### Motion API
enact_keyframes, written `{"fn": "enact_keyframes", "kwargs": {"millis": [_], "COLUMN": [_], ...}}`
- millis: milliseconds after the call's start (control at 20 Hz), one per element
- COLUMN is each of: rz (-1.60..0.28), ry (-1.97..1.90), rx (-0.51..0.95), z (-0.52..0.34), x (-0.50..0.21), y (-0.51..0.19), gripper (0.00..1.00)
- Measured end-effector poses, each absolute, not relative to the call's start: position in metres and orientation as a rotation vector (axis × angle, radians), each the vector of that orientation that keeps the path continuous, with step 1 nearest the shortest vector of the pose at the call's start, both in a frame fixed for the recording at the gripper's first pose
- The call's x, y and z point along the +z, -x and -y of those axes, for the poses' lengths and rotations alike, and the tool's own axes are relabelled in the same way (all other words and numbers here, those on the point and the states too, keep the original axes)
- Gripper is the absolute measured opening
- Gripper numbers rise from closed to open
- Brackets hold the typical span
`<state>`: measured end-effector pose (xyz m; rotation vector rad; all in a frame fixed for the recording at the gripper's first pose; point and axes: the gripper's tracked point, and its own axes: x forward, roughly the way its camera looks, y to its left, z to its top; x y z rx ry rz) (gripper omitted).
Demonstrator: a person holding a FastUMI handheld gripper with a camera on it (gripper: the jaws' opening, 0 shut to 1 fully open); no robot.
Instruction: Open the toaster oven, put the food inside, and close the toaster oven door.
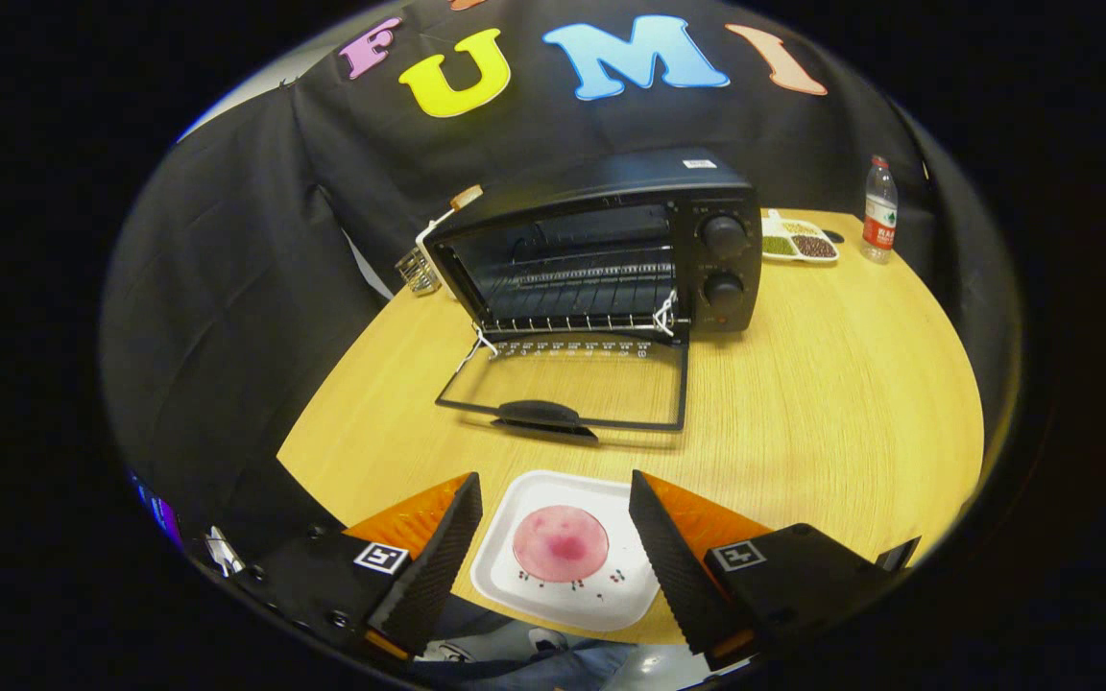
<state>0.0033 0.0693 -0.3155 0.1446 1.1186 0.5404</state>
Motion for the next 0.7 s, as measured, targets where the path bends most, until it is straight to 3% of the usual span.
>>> {"fn": "enact_keyframes", "kwargs": {"millis": [250,700], "rz": [-1.257,-1.506], "ry": [-0.145,-0.224], "rx": [0.592,0.533], "z": [-0.049,-0.026], "x": [-0.332,-0.377], "y": [0.017,0.041], "gripper": [0.98,0.93]}}
